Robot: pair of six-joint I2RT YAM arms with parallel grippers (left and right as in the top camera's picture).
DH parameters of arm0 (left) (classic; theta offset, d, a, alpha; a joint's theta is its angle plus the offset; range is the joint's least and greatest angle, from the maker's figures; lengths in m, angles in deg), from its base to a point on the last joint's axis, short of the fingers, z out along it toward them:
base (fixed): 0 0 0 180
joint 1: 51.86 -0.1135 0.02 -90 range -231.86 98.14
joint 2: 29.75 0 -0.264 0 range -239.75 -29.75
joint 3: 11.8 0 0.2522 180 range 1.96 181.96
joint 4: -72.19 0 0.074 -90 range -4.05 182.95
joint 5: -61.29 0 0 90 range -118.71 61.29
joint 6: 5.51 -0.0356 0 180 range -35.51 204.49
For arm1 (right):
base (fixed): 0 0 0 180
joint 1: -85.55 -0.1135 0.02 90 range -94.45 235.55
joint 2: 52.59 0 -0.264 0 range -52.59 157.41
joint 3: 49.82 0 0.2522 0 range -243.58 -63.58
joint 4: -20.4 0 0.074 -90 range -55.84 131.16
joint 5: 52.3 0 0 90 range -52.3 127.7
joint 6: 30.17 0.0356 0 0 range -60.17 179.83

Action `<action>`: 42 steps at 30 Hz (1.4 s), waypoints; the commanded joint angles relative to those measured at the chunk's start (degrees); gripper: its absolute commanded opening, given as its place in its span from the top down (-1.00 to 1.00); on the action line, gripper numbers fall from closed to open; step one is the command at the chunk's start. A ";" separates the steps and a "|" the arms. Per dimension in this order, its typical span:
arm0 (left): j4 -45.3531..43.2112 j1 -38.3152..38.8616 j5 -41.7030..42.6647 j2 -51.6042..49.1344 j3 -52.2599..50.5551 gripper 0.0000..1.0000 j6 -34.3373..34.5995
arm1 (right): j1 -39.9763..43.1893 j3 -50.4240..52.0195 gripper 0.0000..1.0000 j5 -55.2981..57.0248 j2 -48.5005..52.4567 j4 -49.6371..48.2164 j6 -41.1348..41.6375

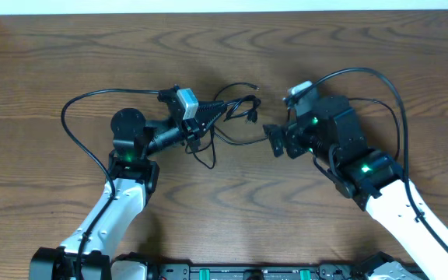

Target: Untangle cables

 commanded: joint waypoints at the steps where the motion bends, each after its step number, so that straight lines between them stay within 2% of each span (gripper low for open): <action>1: 0.74 0.02 -0.57 -0.11 0.55 0.85 -0.35 | -0.04 -0.39 -0.99 -8.28 0.07 -1.75 13.92; 4: 0.68 0.02 -0.57 -0.11 0.55 0.85 -0.35 | -0.13 -0.39 -0.99 -13.38 0.07 -3.89 21.57; 5: 0.70 0.02 -0.57 -0.11 0.55 0.85 -0.35 | -0.20 -0.39 -0.99 -14.80 0.07 -4.87 27.12; 9: 0.68 0.04 -0.55 -0.11 0.55 0.85 -0.39 | -0.20 -0.39 -0.83 -14.05 0.07 -8.39 35.82; 14: 0.68 0.04 -0.55 -0.11 0.55 0.85 -3.32 | -0.35 -0.39 -0.82 -14.21 0.07 -9.66 51.58; 16: 0.63 0.09 -0.52 -0.11 0.55 0.85 -4.26 | -0.83 -0.39 -0.82 -14.16 0.07 -9.70 54.27; 25: 0.00 2.47 -0.57 -0.11 0.57 0.85 -5.55 | -4.07 -0.39 -0.78 -12.50 1.46 -13.92 55.23; 29: 0.00 3.32 -0.55 -0.11 0.57 0.85 -5.70 | -3.93 -0.39 -0.72 -11.28 3.08 -13.94 55.25; 34: 0.04 3.45 -0.57 -0.11 0.55 0.85 -5.70 | -3.93 -0.39 -0.50 -10.03 5.55 -13.90 55.25; 42: -0.20 3.30 -0.57 -0.09 0.55 0.85 -5.70 | -3.93 -0.39 -0.44 -8.31 7.98 -13.25 55.25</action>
